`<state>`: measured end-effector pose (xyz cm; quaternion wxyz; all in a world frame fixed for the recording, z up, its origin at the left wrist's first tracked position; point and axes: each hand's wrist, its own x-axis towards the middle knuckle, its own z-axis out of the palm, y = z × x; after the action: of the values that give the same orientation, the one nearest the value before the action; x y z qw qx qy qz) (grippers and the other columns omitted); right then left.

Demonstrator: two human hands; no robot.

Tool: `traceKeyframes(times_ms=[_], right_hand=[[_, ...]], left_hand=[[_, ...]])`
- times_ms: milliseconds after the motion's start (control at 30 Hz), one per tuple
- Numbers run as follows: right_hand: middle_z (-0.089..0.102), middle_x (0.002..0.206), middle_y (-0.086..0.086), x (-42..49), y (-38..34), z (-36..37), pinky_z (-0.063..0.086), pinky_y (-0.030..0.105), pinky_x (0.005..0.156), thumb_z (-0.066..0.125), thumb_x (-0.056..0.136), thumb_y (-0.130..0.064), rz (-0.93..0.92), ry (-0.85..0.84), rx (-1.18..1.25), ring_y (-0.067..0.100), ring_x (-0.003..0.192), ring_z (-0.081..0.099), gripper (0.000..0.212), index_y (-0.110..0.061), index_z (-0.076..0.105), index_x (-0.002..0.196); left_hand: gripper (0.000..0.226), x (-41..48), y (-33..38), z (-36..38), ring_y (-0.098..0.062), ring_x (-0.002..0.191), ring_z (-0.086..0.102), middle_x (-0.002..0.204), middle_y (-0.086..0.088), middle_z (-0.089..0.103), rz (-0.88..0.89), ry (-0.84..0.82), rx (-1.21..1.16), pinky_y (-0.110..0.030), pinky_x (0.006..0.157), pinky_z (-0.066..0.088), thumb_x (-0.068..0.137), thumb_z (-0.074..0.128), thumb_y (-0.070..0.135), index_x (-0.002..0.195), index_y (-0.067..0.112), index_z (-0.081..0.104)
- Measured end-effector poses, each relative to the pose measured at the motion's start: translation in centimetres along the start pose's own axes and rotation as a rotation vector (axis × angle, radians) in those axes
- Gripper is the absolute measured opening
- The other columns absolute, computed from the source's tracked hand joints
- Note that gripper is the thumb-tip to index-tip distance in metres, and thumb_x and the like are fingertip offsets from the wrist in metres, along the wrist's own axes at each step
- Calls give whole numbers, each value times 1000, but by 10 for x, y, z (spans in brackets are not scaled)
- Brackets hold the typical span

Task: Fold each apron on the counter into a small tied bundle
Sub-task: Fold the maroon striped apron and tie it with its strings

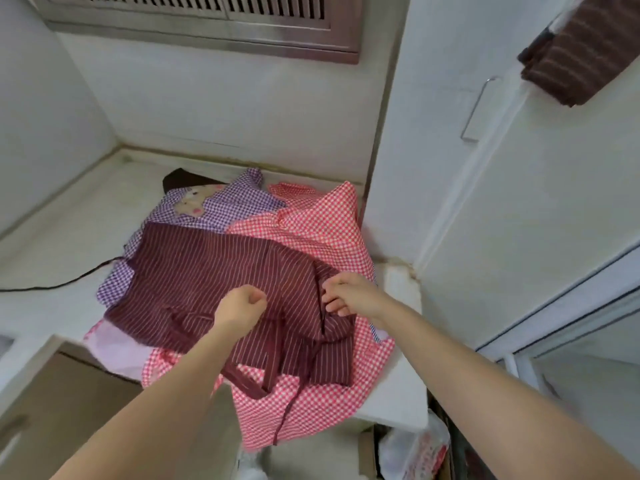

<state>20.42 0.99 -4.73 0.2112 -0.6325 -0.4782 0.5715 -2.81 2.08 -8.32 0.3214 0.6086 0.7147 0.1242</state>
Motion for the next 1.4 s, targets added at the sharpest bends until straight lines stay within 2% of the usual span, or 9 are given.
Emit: traceKeyframes(times_ms=[200, 367, 467, 633, 800, 967, 1100, 1233, 1400], right_hand=[[56, 126, 2, 69, -20, 93, 51, 34, 92, 53, 99, -21, 39, -97, -189, 21, 108, 61, 31, -19, 52, 129], [21, 153, 4, 114, -7, 149, 33, 45, 113, 64, 93, -25, 141, -137, -609, 31, 140, 25, 64, -21, 33, 149], [28, 141, 1, 112, 3, 165, 41, 44, 105, 70, 86, -21, 75, 40, -792, 25, 130, 32, 68, -23, 35, 145], [51, 118, 1, 108, 17, 169, 49, 35, 91, 57, 92, -10, -33, 391, -791, 20, 114, 50, 23, -17, 61, 114], [65, 101, -2, 100, 9, 160, 47, 38, 93, 56, 96, -18, -192, 533, -608, 19, 100, 57, 13, -16, 67, 103], [58, 75, -12, 68, -16, 154, 38, 17, 66, 46, 103, -18, -261, 618, -316, 2, 67, 53, 16, -12, 61, 104], [59, 82, -2, 34, -22, 158, 43, 27, 70, 40, 104, -17, -227, 567, -212, 10, 72, 54, 20, -8, 58, 103], [59, 82, 1, -16, -3, 167, 43, 30, 68, 39, 103, -16, -177, 495, -206, 15, 73, 53, 22, -10, 58, 93], [46, 72, -1, -89, 40, 192, 33, 26, 58, 42, 97, -10, 139, -35, -469, 13, 63, 40, 30, -15, 45, 68]], left_hand=[[37, 43, -106, -35, -34, 122, 43, 127, -11, 50, -79, -53, 289, -44, 101, 43, 87, 67, 29, 123, 24, 61], [48, 74, -161, -52, -26, 122, 41, 125, -3, 44, 117, -220, 367, -45, 99, 42, 83, 69, 20, 128, 28, 55], [54, 84, -170, -56, -25, 120, 38, 126, -3, 40, 191, -185, 399, -42, 93, 43, 80, 72, 22, 128, 27, 47], [39, 93, -184, -66, -27, 116, 40, 122, -9, 46, 198, -9, 334, -35, 86, 46, 85, 70, 19, 121, 17, 54], [15, 95, -192, -83, -27, 103, 47, 104, -9, 57, 214, 204, 213, -33, 68, 42, 94, 57, 15, 106, 13, 65], [14, 80, -172, -95, -25, 81, 56, 88, -6, 62, 251, 347, -66, -33, 68, 43, 96, 50, 9, 106, 8, 59], [13, 41, -158, -101, -13, 59, 51, 73, -1, 58, 239, 359, -257, -29, 54, 39, 98, 45, 7, 105, 8, 56], [12, -11, -165, -100, -13, 70, 52, 82, -1, 61, 294, 382, -295, -29, 64, 37, 96, 48, 8, 99, 9, 60], [20, -84, -176, -81, -3, 55, 54, 67, 4, 61, 407, 97, -226, -23, 54, 44, 92, 54, 9, 77, 21, 58]])
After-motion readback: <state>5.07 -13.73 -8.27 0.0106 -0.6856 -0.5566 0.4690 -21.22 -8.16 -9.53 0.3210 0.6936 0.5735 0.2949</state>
